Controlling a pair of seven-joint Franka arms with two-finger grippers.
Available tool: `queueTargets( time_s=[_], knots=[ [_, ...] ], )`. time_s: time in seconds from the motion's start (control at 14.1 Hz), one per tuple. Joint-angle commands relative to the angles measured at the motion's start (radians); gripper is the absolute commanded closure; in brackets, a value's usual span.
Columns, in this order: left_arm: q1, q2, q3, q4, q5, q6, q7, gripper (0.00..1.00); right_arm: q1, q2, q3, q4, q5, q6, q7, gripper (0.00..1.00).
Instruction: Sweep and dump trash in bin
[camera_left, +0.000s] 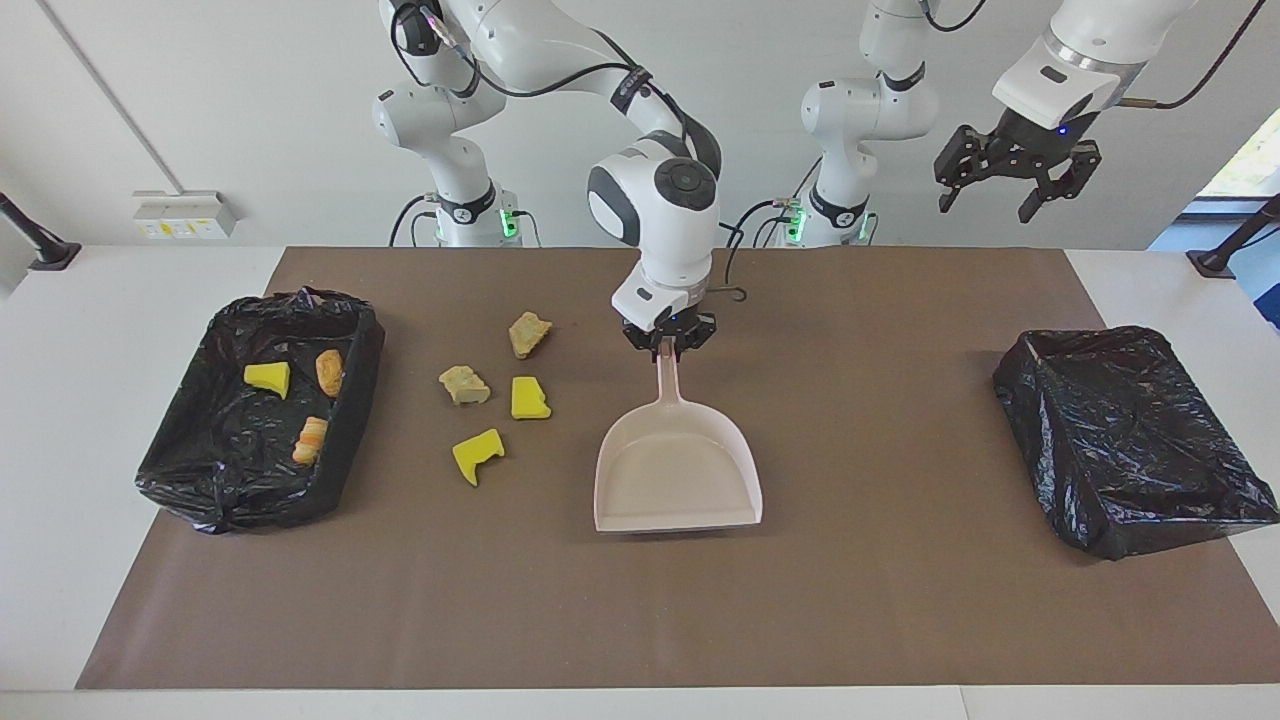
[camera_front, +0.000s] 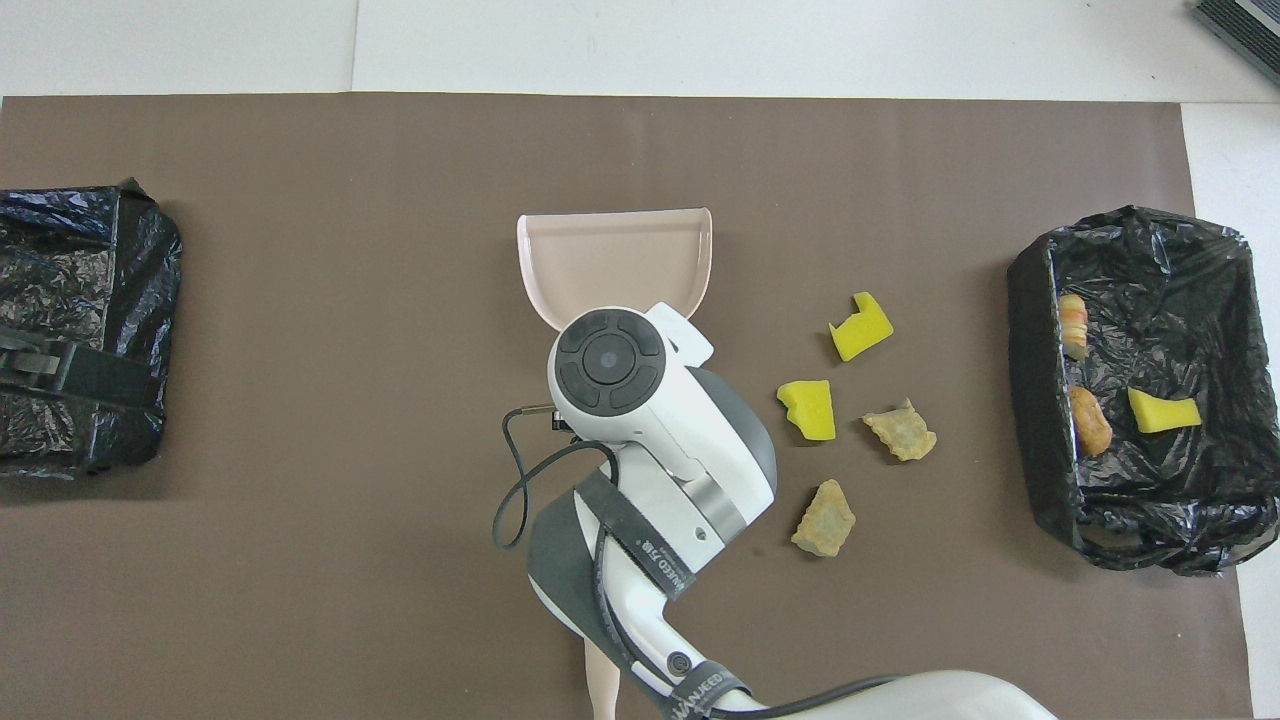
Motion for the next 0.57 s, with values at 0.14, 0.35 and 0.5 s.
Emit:
queueTargets(
  time_s=[0.14,0.35,0.5],
  knots=[
    [-0.002,-0.02,0.004,-0.022,-0.009,0.003,0.008,0.0,0.012,0.04,-0.007,0.038,0.081,0.034,0.044,1.0],
    [-0.002,-0.021,0.004,-0.022,-0.009,0.003,0.008,0.0,0.007,0.04,-0.007,0.036,0.11,0.051,0.044,1.0],
    [-0.002,-0.021,0.004,-0.022,-0.009,0.003,0.008,0.0,0.01,0.04,-0.007,0.027,0.103,0.069,0.044,1.0]
  ],
)
